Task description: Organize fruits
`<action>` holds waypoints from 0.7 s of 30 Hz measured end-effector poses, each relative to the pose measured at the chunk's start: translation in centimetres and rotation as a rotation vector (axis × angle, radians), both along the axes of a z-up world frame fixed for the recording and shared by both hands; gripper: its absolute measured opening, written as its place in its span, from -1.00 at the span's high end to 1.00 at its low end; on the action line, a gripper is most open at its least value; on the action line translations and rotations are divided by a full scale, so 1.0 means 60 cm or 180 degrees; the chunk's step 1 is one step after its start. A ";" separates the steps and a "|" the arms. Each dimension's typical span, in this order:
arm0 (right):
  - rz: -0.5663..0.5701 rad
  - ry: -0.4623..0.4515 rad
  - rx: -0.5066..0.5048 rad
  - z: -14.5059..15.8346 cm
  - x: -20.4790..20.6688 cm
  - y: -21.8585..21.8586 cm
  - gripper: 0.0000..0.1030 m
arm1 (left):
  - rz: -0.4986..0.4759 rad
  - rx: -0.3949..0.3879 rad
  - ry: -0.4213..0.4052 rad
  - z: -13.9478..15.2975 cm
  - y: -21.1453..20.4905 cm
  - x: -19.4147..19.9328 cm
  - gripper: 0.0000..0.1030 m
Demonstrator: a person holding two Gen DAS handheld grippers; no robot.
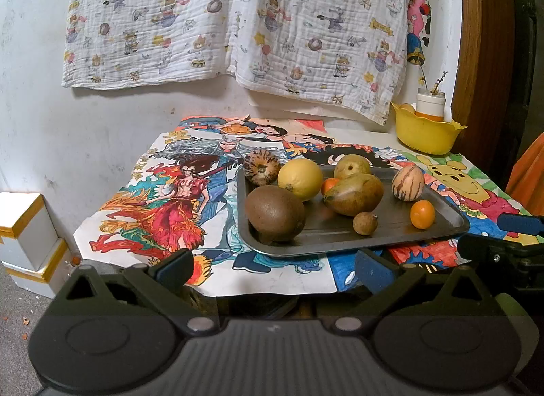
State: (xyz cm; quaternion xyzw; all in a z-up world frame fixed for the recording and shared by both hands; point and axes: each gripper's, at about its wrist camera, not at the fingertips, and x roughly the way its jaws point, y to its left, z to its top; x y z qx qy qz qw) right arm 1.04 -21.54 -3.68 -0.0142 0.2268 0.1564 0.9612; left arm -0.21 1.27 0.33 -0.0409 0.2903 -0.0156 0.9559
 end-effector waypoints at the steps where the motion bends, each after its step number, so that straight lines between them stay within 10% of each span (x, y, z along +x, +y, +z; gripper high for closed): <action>1: 0.0001 0.0000 0.0000 0.000 0.000 0.000 -0.99 | 0.0000 0.0000 0.0000 0.000 0.000 0.000 -0.99; 21: 0.0006 0.0001 -0.0010 0.000 0.000 0.002 -0.99 | -0.0001 -0.0002 0.0009 0.000 0.000 0.000 -0.99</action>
